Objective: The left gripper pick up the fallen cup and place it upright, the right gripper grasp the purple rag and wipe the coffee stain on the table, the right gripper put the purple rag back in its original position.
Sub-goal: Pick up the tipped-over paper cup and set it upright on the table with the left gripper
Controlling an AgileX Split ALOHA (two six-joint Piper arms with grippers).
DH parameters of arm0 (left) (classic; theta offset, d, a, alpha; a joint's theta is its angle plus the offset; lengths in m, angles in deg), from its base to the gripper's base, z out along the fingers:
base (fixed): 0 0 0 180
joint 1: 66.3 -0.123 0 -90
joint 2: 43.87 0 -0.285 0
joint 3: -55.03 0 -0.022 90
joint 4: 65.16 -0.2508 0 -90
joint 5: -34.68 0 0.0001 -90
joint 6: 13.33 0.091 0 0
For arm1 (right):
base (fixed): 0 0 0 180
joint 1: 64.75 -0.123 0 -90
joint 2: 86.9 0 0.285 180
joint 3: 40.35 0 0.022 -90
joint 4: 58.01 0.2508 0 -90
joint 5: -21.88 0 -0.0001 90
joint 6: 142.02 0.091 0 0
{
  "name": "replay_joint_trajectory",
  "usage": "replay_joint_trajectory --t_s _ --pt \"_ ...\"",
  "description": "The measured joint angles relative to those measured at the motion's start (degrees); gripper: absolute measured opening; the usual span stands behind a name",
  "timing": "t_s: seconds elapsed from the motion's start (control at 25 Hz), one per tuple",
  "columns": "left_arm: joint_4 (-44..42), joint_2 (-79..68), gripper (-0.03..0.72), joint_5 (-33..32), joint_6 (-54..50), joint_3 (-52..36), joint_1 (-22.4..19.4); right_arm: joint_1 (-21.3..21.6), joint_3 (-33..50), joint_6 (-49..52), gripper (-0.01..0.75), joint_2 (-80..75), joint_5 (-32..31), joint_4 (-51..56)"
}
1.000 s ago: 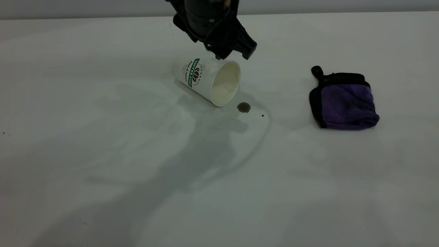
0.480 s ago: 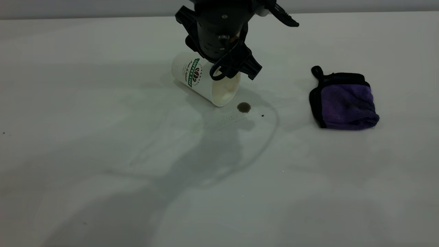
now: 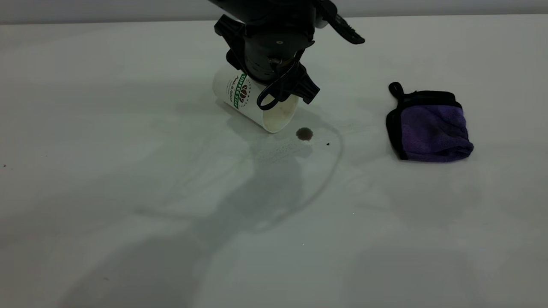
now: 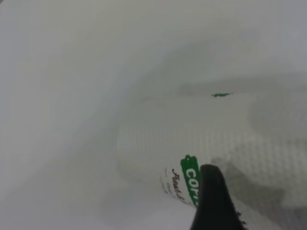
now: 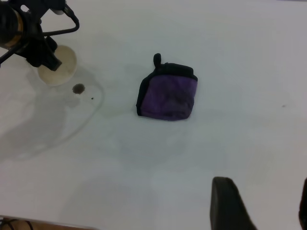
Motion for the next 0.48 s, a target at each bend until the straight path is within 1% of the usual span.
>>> replay_joint_trajectory --t_s 0.2,0.32,0.4,0.48 --pt "-0.5 -1.5 0.511 -1.8 -0.3 0.1 0.0 0.0 0.0 0.0 0.401 0.0 0.0 0.0" --pt "-1.5 -2.5 0.484 -3.4 -1.4 0.1 0.0 0.0 0.0 0.0 0.401 0.0 0.0 0.0" --pt "-1.7 -2.9 0.438 -4.6 -2.7 0.1 0.0 0.0 0.0 0.0 0.401 0.0 0.0 0.0" --pt "-1.9 -3.0 0.352 -6.0 -4.4 0.1 0.0 0.0 0.0 0.0 0.401 0.0 0.0 0.0"
